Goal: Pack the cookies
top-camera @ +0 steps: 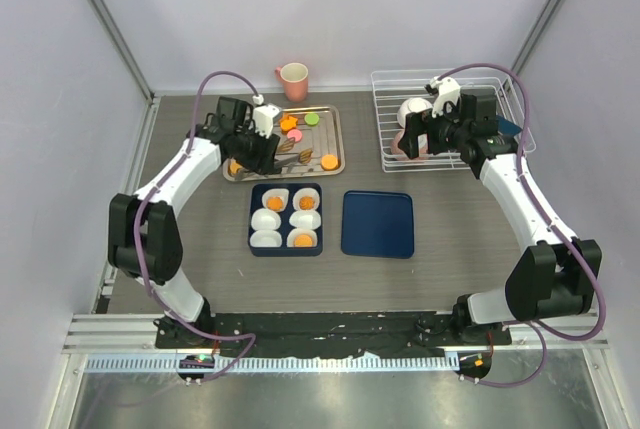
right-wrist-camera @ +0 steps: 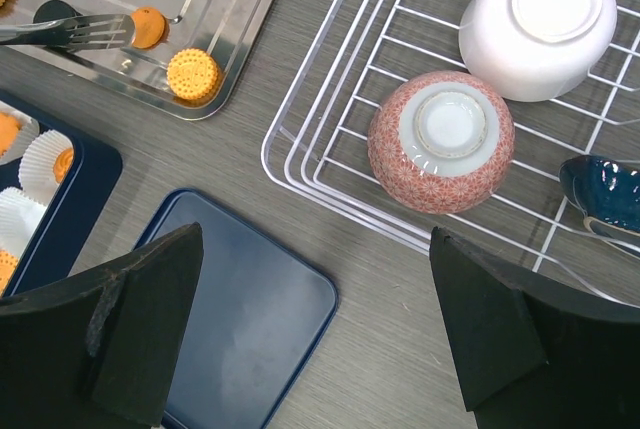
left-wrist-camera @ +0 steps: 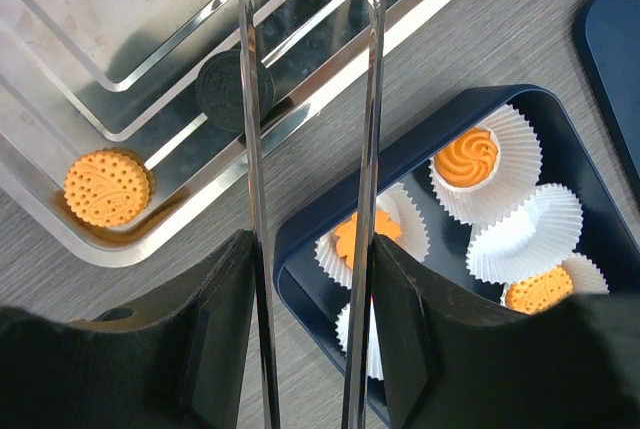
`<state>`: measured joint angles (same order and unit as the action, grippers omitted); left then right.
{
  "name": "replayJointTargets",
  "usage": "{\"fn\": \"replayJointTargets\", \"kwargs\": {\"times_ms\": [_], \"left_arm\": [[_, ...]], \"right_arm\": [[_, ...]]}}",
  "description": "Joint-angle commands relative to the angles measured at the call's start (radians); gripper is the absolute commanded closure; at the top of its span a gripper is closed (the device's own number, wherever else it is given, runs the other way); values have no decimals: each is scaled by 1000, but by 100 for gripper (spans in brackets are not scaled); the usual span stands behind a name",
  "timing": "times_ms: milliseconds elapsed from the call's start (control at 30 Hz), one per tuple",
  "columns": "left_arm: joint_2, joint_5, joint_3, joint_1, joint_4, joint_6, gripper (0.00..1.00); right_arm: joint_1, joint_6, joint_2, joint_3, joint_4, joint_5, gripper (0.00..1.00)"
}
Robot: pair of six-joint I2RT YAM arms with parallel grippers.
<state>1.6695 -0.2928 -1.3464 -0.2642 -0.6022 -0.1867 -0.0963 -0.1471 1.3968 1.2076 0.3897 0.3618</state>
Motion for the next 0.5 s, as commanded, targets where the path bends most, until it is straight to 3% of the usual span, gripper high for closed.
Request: {"fn": "replayJointTargets", "kwargs": {"times_ms": [0,467], "left_arm": [[15,-23,-51,-3,42,9,48],[81,-16,-62,-1,71,-2,47]], "right_arm": [[1,0,4,6,-15,14,0],[3,-3,8,6,-14,14,0]]}}
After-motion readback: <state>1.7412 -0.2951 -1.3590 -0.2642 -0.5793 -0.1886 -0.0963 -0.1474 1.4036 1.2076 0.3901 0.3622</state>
